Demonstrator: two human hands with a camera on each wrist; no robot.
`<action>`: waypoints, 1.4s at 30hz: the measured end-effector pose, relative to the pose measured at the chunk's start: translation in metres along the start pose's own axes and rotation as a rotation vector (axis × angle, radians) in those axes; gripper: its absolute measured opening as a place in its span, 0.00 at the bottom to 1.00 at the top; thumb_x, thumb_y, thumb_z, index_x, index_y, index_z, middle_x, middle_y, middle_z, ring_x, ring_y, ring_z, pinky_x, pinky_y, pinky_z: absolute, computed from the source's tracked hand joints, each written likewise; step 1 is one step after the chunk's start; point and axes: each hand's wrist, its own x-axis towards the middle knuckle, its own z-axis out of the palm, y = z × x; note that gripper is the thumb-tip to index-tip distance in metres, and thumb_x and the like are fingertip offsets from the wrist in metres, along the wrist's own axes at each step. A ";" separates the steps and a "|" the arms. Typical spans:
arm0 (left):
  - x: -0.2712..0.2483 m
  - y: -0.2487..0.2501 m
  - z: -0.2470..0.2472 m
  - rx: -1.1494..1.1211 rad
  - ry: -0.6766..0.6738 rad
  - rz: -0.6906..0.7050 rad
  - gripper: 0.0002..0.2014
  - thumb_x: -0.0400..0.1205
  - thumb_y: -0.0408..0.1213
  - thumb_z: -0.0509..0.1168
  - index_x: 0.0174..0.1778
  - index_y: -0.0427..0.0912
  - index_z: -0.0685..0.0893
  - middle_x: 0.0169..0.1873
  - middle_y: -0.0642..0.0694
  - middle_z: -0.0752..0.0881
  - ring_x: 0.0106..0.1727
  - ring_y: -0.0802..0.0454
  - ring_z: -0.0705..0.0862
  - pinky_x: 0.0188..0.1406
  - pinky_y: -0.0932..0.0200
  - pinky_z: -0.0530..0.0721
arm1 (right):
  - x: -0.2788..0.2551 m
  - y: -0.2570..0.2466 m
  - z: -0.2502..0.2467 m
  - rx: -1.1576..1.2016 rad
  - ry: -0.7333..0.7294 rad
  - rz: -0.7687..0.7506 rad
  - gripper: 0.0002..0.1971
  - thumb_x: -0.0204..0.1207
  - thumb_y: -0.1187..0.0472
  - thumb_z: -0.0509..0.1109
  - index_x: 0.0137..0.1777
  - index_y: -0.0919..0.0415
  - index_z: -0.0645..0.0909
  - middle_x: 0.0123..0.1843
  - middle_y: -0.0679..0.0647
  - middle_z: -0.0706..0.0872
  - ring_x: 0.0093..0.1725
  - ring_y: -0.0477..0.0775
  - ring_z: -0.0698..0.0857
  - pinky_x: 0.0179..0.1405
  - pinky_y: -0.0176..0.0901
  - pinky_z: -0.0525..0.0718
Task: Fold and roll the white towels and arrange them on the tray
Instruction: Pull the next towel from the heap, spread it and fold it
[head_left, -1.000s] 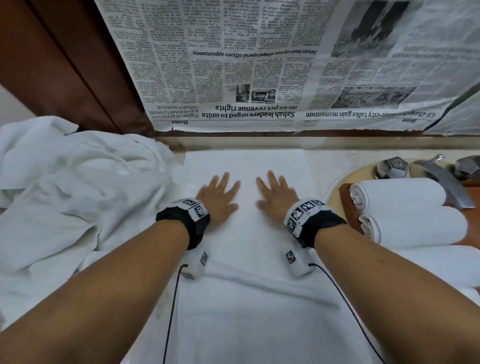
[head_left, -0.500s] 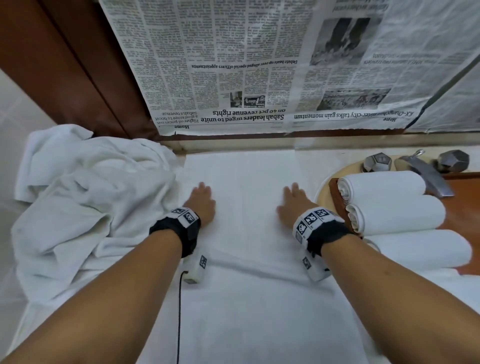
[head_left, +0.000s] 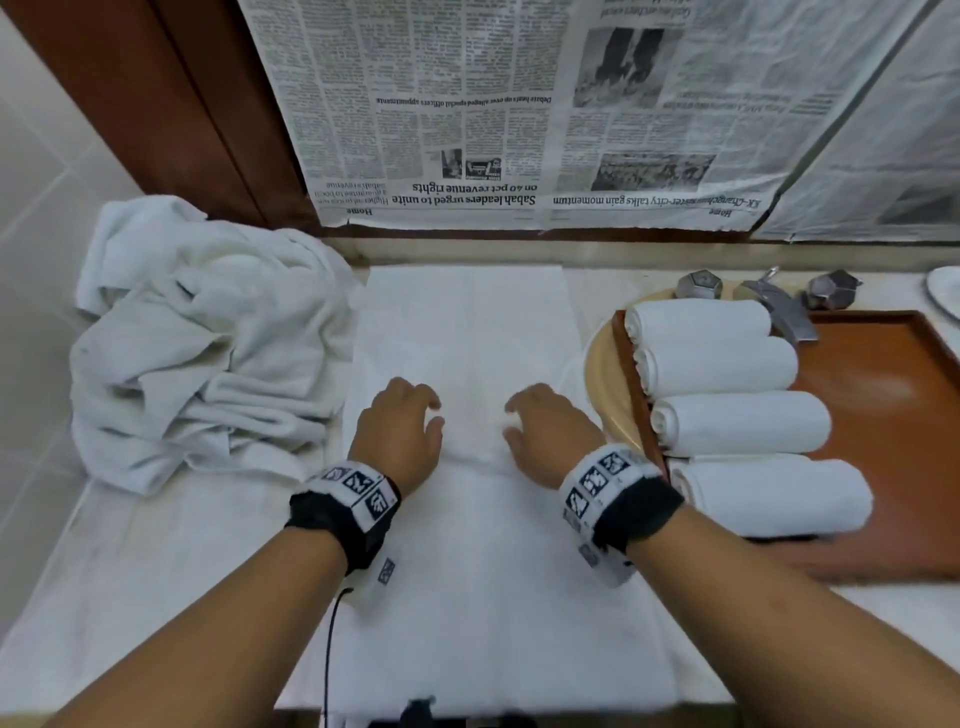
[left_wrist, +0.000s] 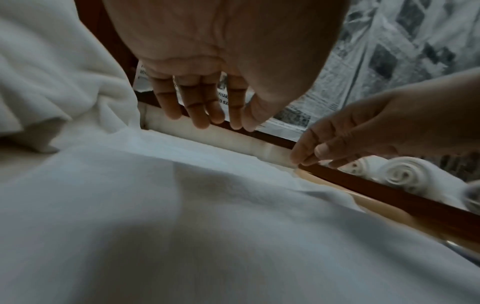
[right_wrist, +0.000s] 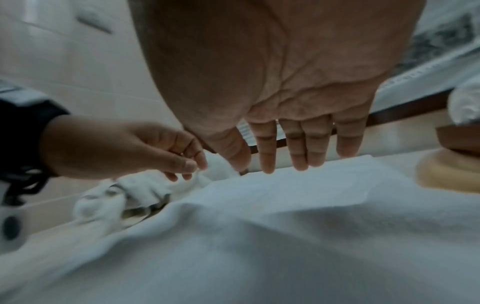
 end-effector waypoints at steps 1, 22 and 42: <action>-0.016 0.001 0.002 0.025 0.006 0.014 0.08 0.84 0.41 0.64 0.55 0.44 0.83 0.54 0.44 0.79 0.53 0.42 0.82 0.51 0.48 0.80 | -0.016 -0.001 0.006 -0.037 0.051 -0.029 0.18 0.85 0.52 0.60 0.72 0.55 0.75 0.72 0.55 0.74 0.69 0.58 0.77 0.67 0.52 0.77; -0.104 -0.038 0.024 0.174 -0.402 -0.283 0.30 0.90 0.48 0.50 0.87 0.45 0.49 0.87 0.44 0.42 0.87 0.44 0.49 0.84 0.47 0.55 | -0.103 0.040 0.073 -0.097 -0.092 0.246 0.39 0.87 0.43 0.54 0.88 0.58 0.38 0.88 0.62 0.32 0.88 0.63 0.39 0.86 0.60 0.50; 0.024 -0.046 -0.004 0.198 -0.353 -0.039 0.24 0.89 0.46 0.54 0.82 0.48 0.67 0.83 0.46 0.64 0.80 0.44 0.67 0.77 0.50 0.67 | 0.034 -0.021 0.041 -0.133 -0.175 0.064 0.35 0.86 0.41 0.52 0.89 0.50 0.45 0.89 0.57 0.37 0.88 0.59 0.45 0.85 0.61 0.53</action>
